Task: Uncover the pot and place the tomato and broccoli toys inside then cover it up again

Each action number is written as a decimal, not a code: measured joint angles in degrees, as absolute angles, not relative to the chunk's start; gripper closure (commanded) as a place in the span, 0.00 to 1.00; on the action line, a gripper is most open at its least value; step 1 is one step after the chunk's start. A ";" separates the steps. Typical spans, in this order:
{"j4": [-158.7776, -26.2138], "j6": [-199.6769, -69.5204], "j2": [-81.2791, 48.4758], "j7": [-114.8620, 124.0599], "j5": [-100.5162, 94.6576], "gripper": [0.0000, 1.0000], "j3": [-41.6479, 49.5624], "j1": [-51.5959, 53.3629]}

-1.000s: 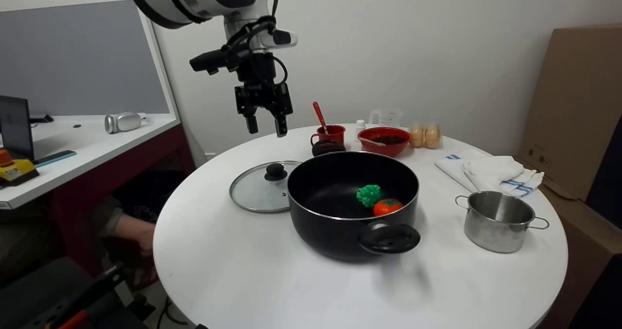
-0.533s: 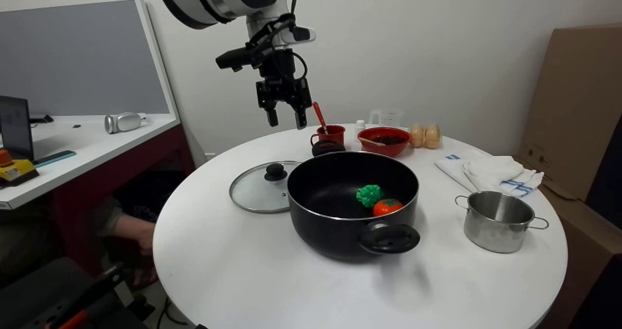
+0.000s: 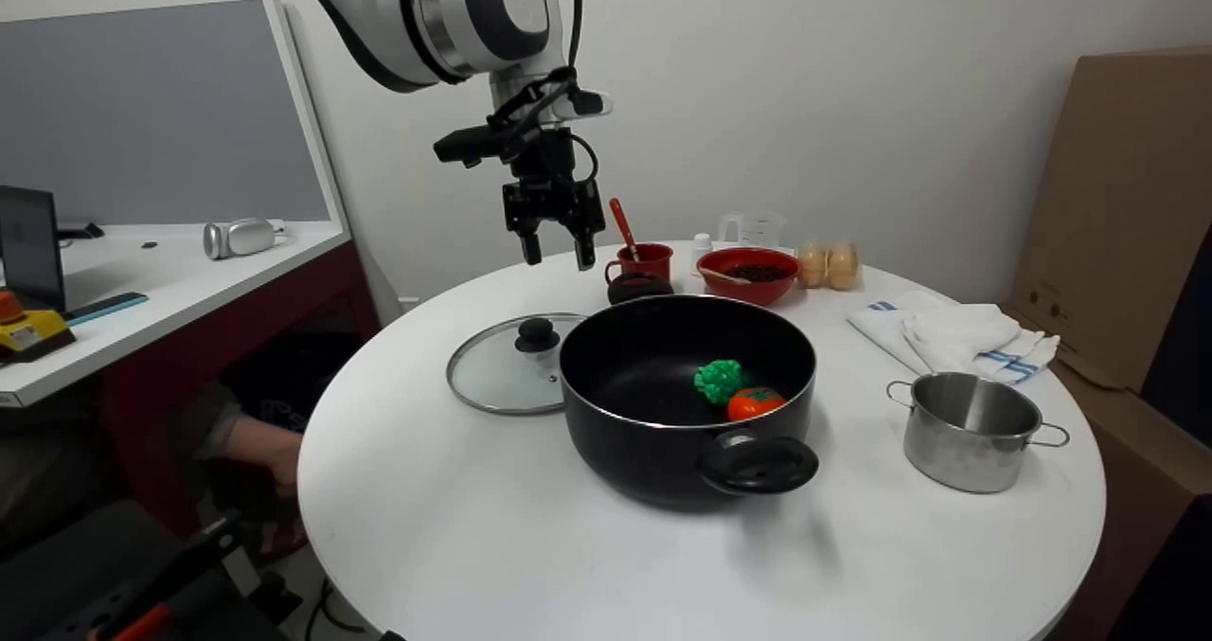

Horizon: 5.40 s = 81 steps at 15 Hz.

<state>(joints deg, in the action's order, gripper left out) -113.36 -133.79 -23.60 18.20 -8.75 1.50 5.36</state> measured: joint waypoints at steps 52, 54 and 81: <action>-110.31 -134.84 -33.06 22.13 -8.29 0.76 2.21 8.74; -110.21 -134.85 -33.01 22.13 -8.38 0.76 2.22 8.75; -99.01 -119.22 -21.38 20.15 -9.25 0.76 -1.58 13.08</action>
